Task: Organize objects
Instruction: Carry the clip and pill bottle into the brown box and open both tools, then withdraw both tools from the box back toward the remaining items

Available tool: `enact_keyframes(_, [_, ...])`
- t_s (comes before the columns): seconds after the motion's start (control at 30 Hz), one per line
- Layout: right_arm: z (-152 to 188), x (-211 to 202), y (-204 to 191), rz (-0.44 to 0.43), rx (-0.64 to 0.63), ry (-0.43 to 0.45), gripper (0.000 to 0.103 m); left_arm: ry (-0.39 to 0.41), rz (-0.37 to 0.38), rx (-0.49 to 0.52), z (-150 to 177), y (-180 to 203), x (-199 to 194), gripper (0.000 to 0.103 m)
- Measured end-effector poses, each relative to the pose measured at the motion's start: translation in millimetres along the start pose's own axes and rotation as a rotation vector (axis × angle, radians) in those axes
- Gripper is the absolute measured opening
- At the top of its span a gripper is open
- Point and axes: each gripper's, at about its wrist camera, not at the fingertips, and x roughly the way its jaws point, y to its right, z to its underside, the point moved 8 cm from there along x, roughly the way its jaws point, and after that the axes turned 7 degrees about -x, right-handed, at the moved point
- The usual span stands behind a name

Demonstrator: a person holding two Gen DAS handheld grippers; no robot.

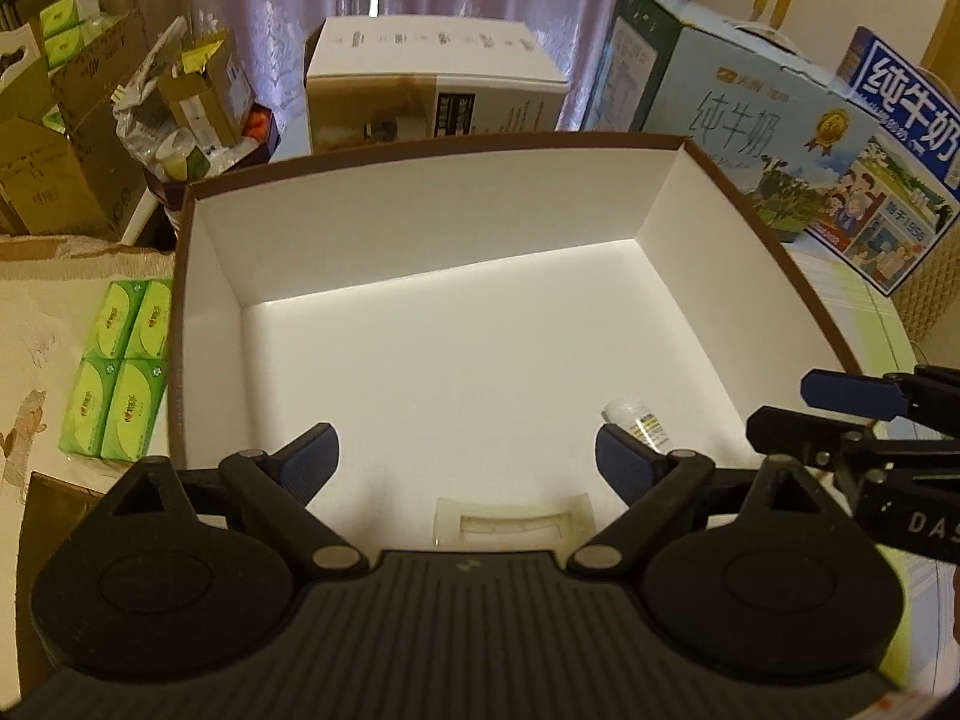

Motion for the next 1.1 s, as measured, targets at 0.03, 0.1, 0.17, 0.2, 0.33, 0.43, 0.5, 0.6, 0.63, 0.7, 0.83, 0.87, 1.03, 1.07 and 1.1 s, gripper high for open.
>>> enact_keyframes(0.03, [0.6, -5.2, 0.0, 0.0, 0.009, 0.007, 0.051, 0.007, 0.003, 0.003, 0.8, 0.2, -4.7, 0.091])
enact_keyframes(0.1, [2.2, -15.2, -0.5, 0.003, 0.024, 0.019, 0.052, 0.022, 0.009, 0.005, 2.2, 0.4, -13.9, 0.091])
enact_keyframes(0.17, [3.7, -25.2, -0.7, 0.005, 0.035, 0.034, 0.053, 0.037, 0.018, 0.009, 3.8, 0.6, -24.0, 0.091])
enact_keyframes(0.2, [4.8, -30.3, -0.8, 0.008, 0.041, 0.04, 0.054, 0.043, 0.021, 0.01, 4.2, 0.7, -27.9, 0.091])
enact_keyframes(0.33, [8.9, -50.9, -1.8, 0.014, 0.071, 0.072, 0.055, 0.069, 0.031, 0.013, 10.0, 0.3, -48.0, 0.091])
enact_keyframes(0.43, [14.1, -65.4, -4.5, 0.017, 0.086, 0.091, 0.055, 0.08, 0.04, 0.012, 17.4, -0.6, -61.9, 0.091])
enact_keyframes(0.5, [19.4, -76.2, -7.0, 0.017, 0.098, 0.103, 0.056, 0.088, 0.044, 0.011, 24.0, -1.0, -71.4, 0.091])
enact_keyframes(0.6, [28.9, -89.9, -11.7, 0.012, 0.113, 0.114, 0.057, 0.1, 0.051, 0.0, 34.6, -2.6, -86.8, 0.091])
enact_keyframes(0.63, [32.0, -94.5, -13.5, 0.011, 0.115, 0.118, 0.057, 0.103, 0.054, -0.005, 38.5, -3.3, -91.7, 0.091])
enact_keyframes(0.7, [37.4, -103.4, -16.8, 0.01, 0.118, 0.127, 0.057, 0.11, 0.06, -0.009, 46.8, -3.3, -101.2, 0.091])
enact_keyframes(0.83, [49.4, -119.9, -20.3, 0.005, 0.132, 0.146, 0.058, 0.119, 0.054, -0.011, 63.7, -3.4, -117.0, 0.091])
enact_keyframes(0.87, [52.6, -124.2, -20.9, 0.003, 0.134, 0.151, 0.058, 0.119, 0.052, -0.012, 68.2, -2.9, -120.1, 0.091])
enact_keyframes(1.03, [65.1, -142.1, -23.2, -0.006, 0.138, 0.168, 0.058, 0.121, 0.046, -0.02, 88.7, 0.3, -134.7, 0.091])
enact_keyframes(1.07, [67.5, -145.0, -22.7, -0.01, 0.144, 0.172, 0.059, 0.12, 0.044, -0.023, 93.1, 1.3, -137.5, 0.091])
enact_keyframes(1.1, [70.1, -147.7, -21.9, -0.015, 0.149, 0.174, 0.059, 0.12, 0.042, -0.025, 96.7, 1.9, -139.7, 0.091])
